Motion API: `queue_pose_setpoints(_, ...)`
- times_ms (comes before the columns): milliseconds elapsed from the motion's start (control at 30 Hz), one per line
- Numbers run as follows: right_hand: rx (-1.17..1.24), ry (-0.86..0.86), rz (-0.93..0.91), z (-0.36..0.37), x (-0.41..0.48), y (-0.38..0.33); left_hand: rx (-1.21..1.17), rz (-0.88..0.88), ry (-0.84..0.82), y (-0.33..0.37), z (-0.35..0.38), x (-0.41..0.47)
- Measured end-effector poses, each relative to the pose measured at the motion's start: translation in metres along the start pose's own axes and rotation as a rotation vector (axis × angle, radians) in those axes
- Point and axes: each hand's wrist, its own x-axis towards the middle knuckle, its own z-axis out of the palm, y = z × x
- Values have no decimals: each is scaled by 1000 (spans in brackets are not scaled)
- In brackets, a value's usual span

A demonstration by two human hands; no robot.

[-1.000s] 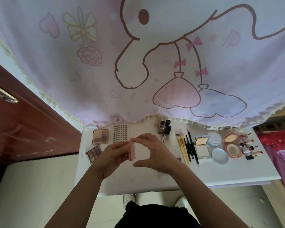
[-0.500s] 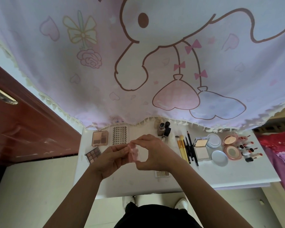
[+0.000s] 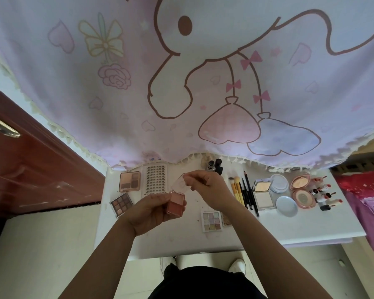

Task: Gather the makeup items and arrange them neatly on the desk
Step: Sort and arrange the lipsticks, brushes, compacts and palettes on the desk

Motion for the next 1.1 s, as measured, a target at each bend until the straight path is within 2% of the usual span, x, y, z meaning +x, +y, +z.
queue_pose_setpoints(133,93,50,106,2,-1,9,40,-27,20,-9,4,9)
queue_pose_setpoints(300,187,78,324,5,-10,34,139,-88,60,-32,3,24)
queue_pose_setpoints(400,185,45,477,14,-21,60,108,-93,219,-54,-1,36)
queue_pose_setpoints(533,156,-91,632,25,-39,86,162,-117,432,-82,-10,48)
queue_pose_setpoints(667,183,-128,678,37,-52,104,234,-146,616,-109,-19,62)
queue_pose_setpoints(800,200,-122,729,50,-54,120,261,-144,727,-129,-26,79)
queue_pose_setpoints(1100,256,-34,734,59,-59,144,442,-109,828,-143,-34,101)
